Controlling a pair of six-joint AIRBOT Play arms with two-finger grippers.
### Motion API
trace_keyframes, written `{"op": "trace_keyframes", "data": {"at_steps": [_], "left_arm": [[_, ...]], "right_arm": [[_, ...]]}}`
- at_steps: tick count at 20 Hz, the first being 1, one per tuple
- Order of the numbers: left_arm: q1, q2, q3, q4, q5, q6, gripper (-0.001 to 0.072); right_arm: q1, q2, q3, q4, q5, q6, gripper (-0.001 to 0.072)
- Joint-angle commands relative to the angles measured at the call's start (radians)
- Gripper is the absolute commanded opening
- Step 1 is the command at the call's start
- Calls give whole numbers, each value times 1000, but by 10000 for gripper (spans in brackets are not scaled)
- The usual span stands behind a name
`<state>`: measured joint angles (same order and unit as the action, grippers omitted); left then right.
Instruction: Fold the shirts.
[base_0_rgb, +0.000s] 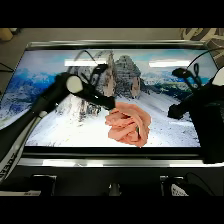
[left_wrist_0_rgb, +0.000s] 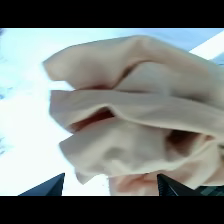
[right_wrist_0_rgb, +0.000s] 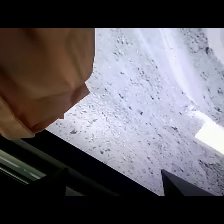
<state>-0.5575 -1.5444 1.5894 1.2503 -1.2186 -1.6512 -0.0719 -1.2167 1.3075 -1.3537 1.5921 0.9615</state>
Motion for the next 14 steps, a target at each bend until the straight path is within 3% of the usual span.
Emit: {"op": "trace_keyframes", "data": {"at_steps": [1,5,6,7,14], "left_arm": [[161,15,-74,10,-132,32,720],[156,-25,-298,-185,-3,59,716],[138,-39,-339,-236,31,84,585],[119,-49,-364,-259,62,89,548],[41,-75,-380,-268,238,89,544]], "right_arm": [[1,-10,-207,105,-66,-39,607],[1,-10,-402,225,-101,-138,640],[1,-10,-430,225,-103,-140,640],[1,-10,-446,225,-103,-141,639],[1,-10,-457,262,-121,-153,635]]}}
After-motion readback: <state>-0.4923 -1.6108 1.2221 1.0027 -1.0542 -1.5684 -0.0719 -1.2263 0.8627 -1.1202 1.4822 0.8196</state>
